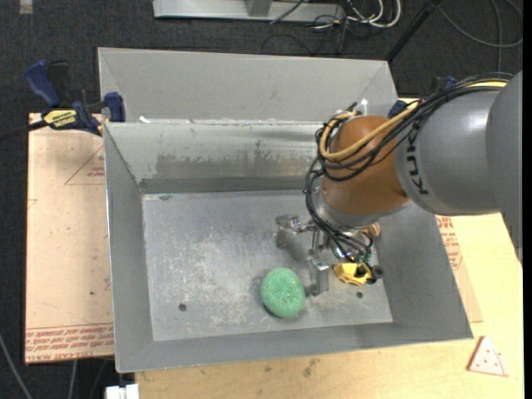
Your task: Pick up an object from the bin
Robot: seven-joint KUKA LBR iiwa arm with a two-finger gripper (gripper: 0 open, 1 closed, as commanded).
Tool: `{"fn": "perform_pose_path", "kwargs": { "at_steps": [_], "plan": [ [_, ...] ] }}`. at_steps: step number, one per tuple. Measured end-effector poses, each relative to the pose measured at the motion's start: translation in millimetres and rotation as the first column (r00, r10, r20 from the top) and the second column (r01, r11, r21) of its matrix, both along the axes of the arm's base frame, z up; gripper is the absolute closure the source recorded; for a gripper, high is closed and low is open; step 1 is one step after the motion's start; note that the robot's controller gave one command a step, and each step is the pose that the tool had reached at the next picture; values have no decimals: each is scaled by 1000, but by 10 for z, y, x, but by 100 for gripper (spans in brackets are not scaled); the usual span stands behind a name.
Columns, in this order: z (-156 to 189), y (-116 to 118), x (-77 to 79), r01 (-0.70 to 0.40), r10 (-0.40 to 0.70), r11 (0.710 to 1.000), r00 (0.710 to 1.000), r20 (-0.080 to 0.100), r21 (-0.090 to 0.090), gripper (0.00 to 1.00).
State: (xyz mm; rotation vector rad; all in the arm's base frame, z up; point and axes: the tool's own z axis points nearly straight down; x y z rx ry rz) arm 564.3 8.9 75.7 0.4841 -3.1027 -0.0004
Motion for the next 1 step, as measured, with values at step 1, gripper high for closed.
{"fn": "perform_pose_path", "kwargs": {
  "at_steps": [1],
  "plan": [
    [-26,408,-466,-30,30,1000,1000,3,1,0]
  ]
}}
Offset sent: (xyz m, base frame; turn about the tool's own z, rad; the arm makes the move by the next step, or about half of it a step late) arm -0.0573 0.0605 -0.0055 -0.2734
